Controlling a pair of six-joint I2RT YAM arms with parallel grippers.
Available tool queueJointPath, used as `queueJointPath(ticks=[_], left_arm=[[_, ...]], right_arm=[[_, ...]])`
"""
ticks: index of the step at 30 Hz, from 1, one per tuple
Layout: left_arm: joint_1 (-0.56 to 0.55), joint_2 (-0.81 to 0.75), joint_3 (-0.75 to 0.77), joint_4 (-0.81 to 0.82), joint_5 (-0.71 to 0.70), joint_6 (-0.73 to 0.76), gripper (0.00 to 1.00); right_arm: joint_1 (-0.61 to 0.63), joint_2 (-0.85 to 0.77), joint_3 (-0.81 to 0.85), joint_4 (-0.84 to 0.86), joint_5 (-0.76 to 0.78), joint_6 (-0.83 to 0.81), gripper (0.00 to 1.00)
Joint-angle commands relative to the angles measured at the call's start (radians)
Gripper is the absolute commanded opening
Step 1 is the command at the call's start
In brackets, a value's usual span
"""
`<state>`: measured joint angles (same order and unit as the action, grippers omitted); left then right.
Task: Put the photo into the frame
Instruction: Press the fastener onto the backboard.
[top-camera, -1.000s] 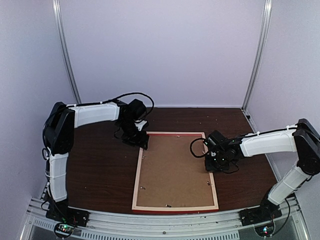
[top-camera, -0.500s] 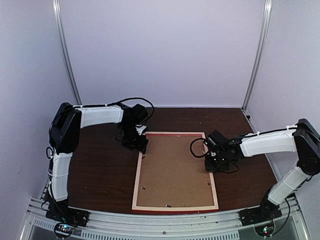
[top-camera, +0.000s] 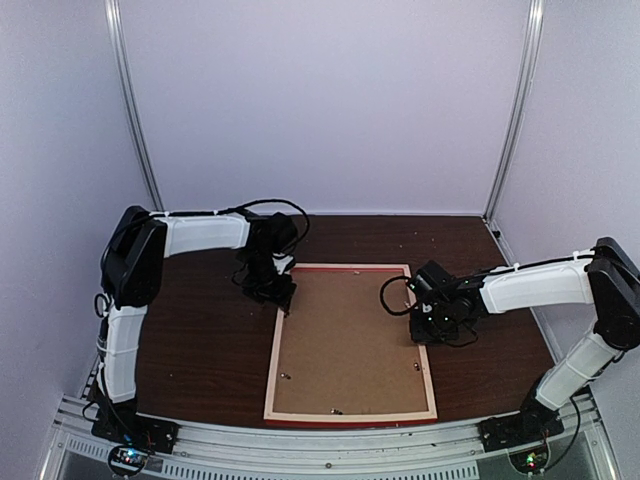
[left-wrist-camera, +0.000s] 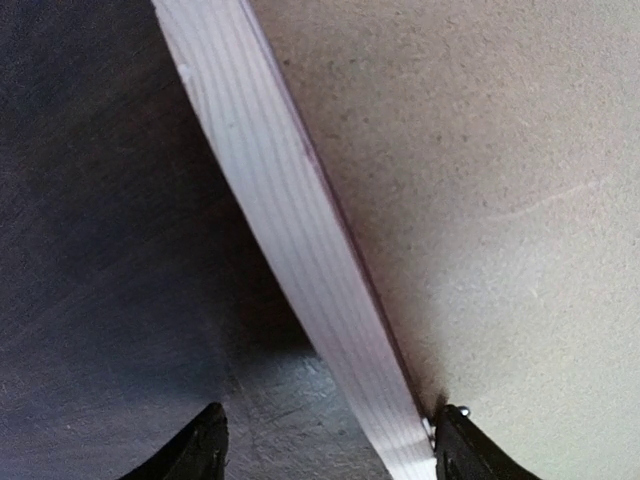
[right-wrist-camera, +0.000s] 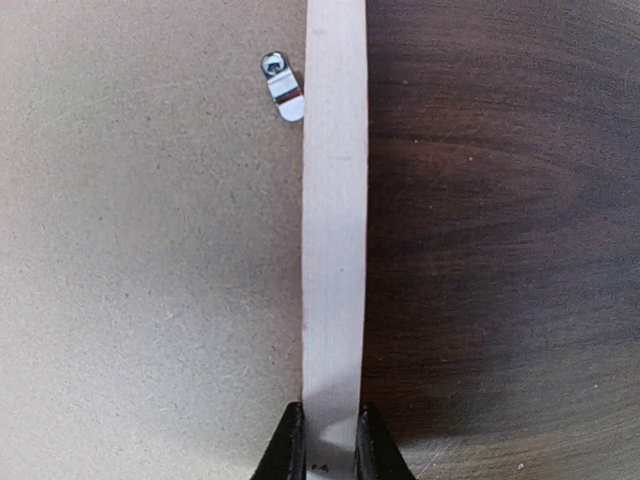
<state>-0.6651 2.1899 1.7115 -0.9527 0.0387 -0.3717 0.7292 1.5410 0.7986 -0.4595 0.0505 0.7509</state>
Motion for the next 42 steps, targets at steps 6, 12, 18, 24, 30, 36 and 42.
queueJointPath(ticks=[6, 12, 18, 24, 30, 36, 42], left_arm=[[-0.014, 0.018, 0.000, -0.046, -0.011, -0.006, 0.71], [-0.020, -0.012, -0.039, -0.046, 0.023, -0.023, 0.71], [-0.032, -0.036, -0.067, -0.044, 0.041, -0.032, 0.72], [-0.037, -0.033, -0.063, -0.044, 0.051, -0.032, 0.72], [-0.039, -0.049, -0.069, -0.045, 0.070, -0.040, 0.73], [-0.039, -0.075, -0.081, -0.005, 0.115, -0.064, 0.75], [-0.039, -0.103, -0.080, 0.018, 0.090, -0.073, 0.77]], right_arm=[[0.005, -0.034, -0.008, 0.015, 0.026, 0.012, 0.00], [0.006, -0.037, -0.015, 0.021, 0.025, 0.016, 0.00], [0.005, -0.035, -0.016, 0.025, 0.023, 0.018, 0.00], [0.007, -0.035, -0.018, 0.027, 0.021, 0.019, 0.00], [0.008, -0.037, -0.016, 0.024, 0.025, 0.019, 0.00], [0.008, -0.030, -0.013, 0.027, 0.022, 0.017, 0.00], [0.010, -0.033, -0.017, 0.025, 0.024, 0.018, 0.00]])
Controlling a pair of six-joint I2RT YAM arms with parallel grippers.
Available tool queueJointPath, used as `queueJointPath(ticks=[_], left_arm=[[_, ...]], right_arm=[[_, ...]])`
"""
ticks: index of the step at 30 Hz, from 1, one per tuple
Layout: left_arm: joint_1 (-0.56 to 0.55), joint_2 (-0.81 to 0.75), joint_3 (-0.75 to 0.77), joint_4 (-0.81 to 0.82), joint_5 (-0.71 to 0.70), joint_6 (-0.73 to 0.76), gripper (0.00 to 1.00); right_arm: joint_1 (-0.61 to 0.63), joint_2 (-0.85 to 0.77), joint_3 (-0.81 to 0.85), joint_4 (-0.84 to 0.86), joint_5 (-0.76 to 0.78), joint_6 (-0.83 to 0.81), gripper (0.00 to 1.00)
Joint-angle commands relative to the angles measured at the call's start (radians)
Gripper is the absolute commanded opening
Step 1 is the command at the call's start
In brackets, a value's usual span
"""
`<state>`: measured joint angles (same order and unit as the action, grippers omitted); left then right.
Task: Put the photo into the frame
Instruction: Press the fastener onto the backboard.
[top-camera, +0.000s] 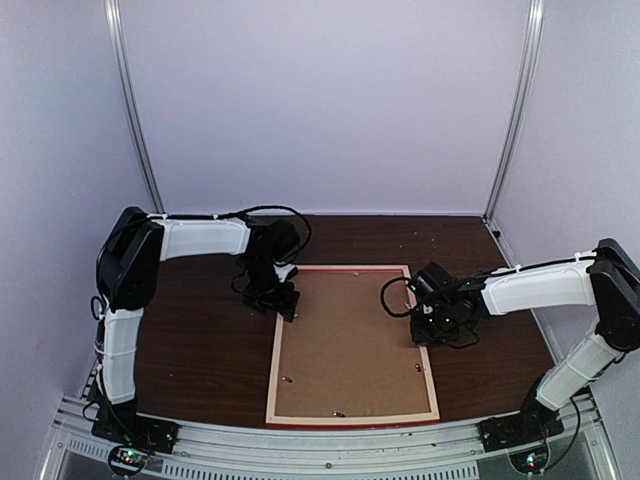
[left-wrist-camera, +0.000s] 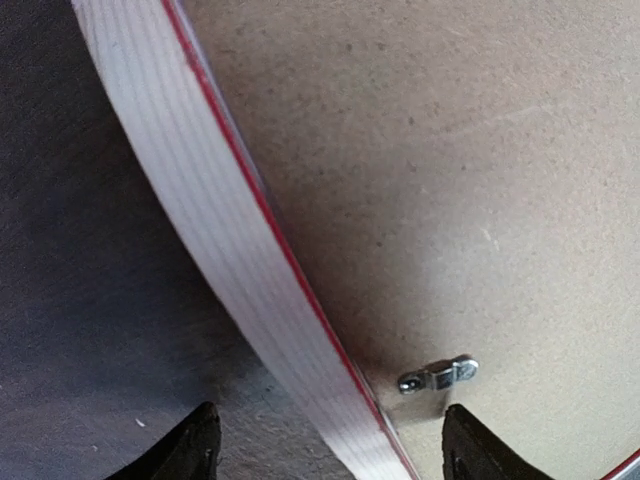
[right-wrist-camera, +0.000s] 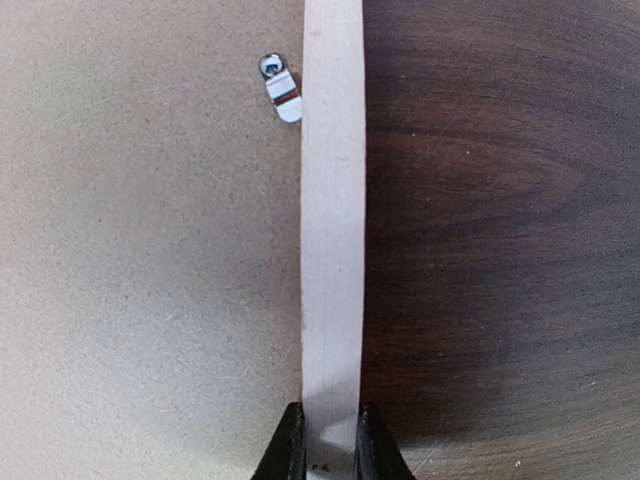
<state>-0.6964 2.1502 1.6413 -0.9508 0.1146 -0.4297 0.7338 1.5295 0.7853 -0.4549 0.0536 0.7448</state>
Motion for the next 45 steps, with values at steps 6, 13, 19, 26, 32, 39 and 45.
queueJointPath(ticks=[6, 13, 19, 26, 32, 39, 45], left_arm=[[-0.008, -0.065, -0.005, 0.019, 0.007, -0.008, 0.77], [-0.006, -0.029, 0.024, 0.012, 0.019, 0.023, 0.78], [-0.007, 0.008, 0.054, -0.002, 0.019, 0.049, 0.80], [-0.008, 0.035, 0.061, -0.008, -0.003, 0.068, 0.81], [-0.008, 0.053, 0.068, -0.007, -0.012, 0.078, 0.80], [-0.007, 0.080, 0.098, -0.007, -0.038, 0.067, 0.77], [-0.006, 0.106, 0.133, -0.008, -0.050, 0.057, 0.71]], right_arm=[[0.005, -0.016, -0.005, 0.027, 0.021, 0.022, 0.00], [0.006, -0.015, -0.004, 0.030, 0.020, 0.021, 0.00], [0.005, -0.016, -0.002, 0.029, 0.022, 0.018, 0.00], [0.004, -0.020, -0.004, 0.025, 0.023, 0.018, 0.00], [0.006, -0.014, 0.000, 0.027, 0.023, 0.018, 0.00], [0.006, -0.008, 0.002, 0.030, 0.021, 0.017, 0.00], [0.005, -0.006, 0.000, 0.030, 0.021, 0.018, 0.00]])
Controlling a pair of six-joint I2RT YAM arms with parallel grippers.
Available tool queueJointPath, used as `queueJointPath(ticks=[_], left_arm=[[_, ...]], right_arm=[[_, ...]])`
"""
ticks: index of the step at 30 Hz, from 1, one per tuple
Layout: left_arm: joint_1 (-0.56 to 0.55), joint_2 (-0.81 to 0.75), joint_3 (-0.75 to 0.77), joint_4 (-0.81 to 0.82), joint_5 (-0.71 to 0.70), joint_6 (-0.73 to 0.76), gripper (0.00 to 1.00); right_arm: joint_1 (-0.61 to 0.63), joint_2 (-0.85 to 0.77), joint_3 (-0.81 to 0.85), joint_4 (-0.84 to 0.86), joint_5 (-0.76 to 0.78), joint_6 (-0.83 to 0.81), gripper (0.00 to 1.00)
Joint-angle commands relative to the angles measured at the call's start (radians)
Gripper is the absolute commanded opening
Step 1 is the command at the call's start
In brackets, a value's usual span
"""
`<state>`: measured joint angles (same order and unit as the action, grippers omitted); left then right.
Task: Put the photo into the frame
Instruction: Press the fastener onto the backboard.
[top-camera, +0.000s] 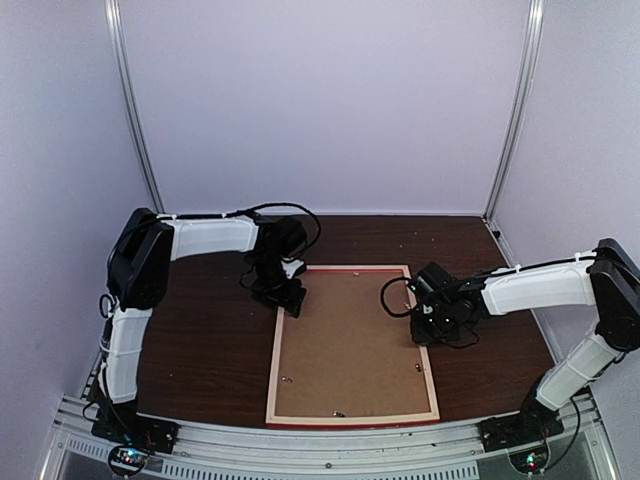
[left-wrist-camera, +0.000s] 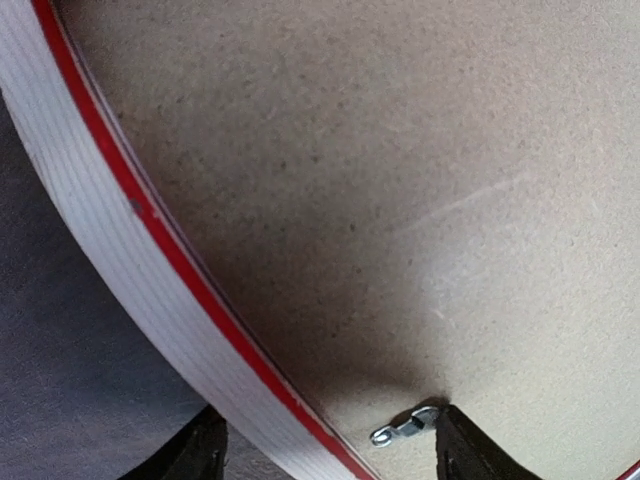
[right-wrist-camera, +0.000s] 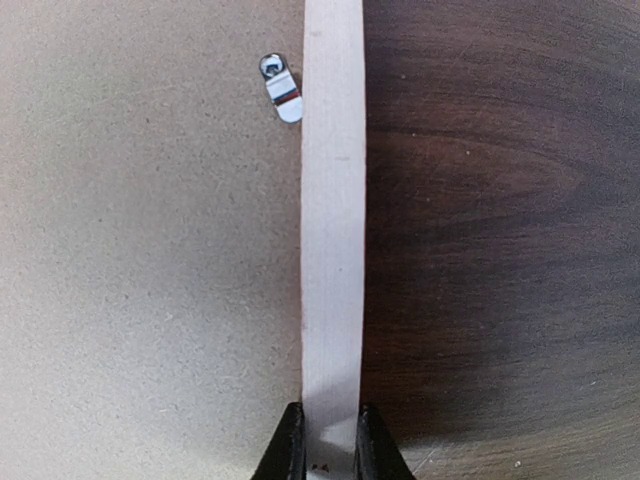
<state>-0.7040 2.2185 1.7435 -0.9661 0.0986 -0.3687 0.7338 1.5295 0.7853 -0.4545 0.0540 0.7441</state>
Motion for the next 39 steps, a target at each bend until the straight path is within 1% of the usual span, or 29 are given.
queueJointPath(ticks=[1, 6, 11, 22, 29, 39], left_arm=[[0.001, 0.043, 0.034, 0.007, -0.034, -0.006, 0.70], [0.003, 0.053, 0.039, 0.004, -0.035, -0.007, 0.64], [0.009, 0.055, 0.035, 0.003, -0.033, -0.011, 0.53], [0.017, 0.055, 0.025, 0.004, -0.024, -0.021, 0.41], [0.017, 0.051, 0.009, 0.004, -0.009, -0.028, 0.36], [0.017, 0.020, -0.041, 0.005, 0.024, -0.037, 0.32]], right_arm=[[0.005, -0.006, -0.001, 0.030, 0.021, 0.018, 0.00], [0.004, -0.010, -0.004, 0.030, 0.021, 0.018, 0.00], [0.005, -0.008, -0.004, 0.030, 0.021, 0.018, 0.00], [0.004, -0.005, -0.004, 0.031, 0.021, 0.018, 0.00], [0.006, -0.003, -0.004, 0.033, 0.020, 0.018, 0.00], [0.005, -0.002, -0.006, 0.034, 0.020, 0.018, 0.00]])
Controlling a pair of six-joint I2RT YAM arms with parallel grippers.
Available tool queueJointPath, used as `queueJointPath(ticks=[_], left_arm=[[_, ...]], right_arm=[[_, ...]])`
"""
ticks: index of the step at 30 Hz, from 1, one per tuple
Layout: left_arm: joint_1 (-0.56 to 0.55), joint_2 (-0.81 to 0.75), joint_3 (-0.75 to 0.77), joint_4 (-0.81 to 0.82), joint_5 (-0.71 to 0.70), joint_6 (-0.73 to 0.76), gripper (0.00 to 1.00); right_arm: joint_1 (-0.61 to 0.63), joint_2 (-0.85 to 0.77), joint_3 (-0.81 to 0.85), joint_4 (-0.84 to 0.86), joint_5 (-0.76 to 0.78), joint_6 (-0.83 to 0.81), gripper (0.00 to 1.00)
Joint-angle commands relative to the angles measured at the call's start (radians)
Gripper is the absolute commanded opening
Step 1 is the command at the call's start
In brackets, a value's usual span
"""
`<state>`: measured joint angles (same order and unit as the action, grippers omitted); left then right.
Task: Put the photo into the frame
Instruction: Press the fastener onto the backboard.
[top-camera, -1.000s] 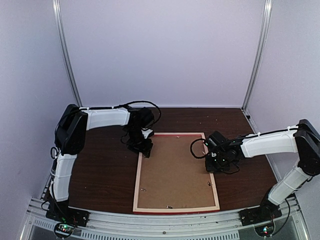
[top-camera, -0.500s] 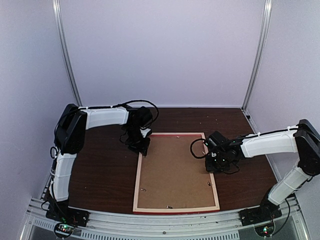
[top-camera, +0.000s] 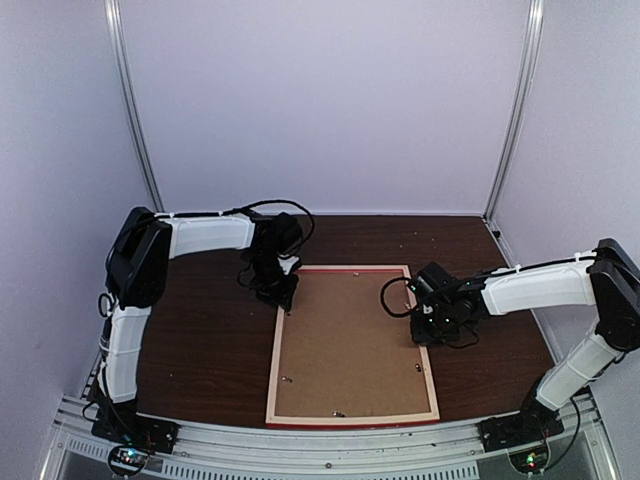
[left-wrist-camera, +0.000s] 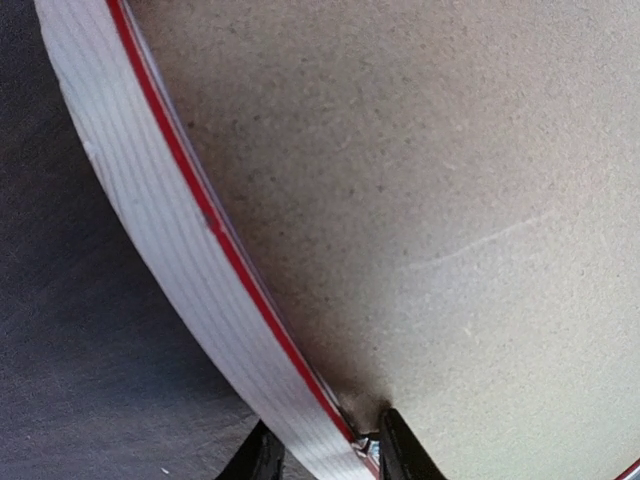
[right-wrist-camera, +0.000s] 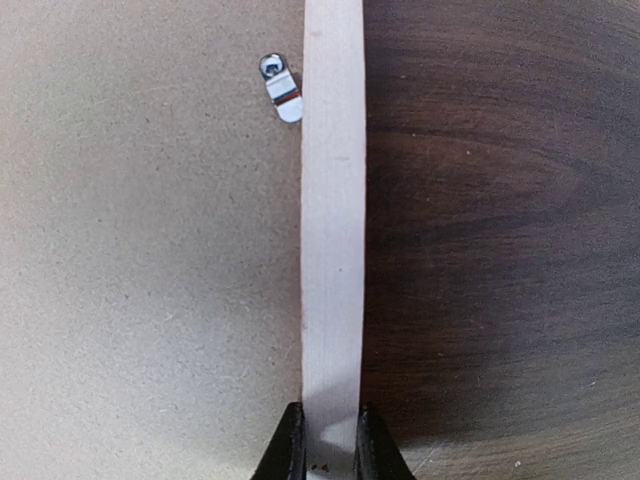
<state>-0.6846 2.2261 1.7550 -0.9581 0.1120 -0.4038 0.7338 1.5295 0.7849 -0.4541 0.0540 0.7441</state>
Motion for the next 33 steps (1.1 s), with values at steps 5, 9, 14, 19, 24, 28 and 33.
queueJointPath(ticks=[5, 9, 14, 19, 24, 28, 33], left_arm=[[-0.002, 0.002, -0.071, -0.002, 0.018, 0.000, 0.30], [-0.002, -0.007, -0.067, -0.002, 0.033, 0.001, 0.30], [0.006, -0.024, -0.047, -0.003, 0.044, -0.005, 0.37], [0.011, -0.058, -0.036, 0.016, 0.031, -0.010, 0.52], [0.010, -0.103, -0.057, 0.036, 0.053, -0.001, 0.69], [0.002, -0.157, -0.114, 0.043, 0.071, 0.010, 0.78], [-0.024, -0.255, -0.235, 0.064, 0.063, 0.017, 0.82]], right_arm=[[0.005, -0.002, -0.003, 0.033, 0.019, 0.017, 0.00], [0.006, -0.001, -0.001, 0.032, 0.019, 0.017, 0.00], [0.005, 0.001, 0.001, 0.032, 0.019, 0.017, 0.00], [0.004, 0.001, 0.006, 0.025, 0.024, 0.017, 0.00], [0.005, 0.001, 0.007, 0.022, 0.027, 0.019, 0.00], [0.005, 0.001, 0.009, 0.022, 0.029, 0.020, 0.00], [0.005, 0.004, 0.007, 0.025, 0.024, 0.023, 0.00]])
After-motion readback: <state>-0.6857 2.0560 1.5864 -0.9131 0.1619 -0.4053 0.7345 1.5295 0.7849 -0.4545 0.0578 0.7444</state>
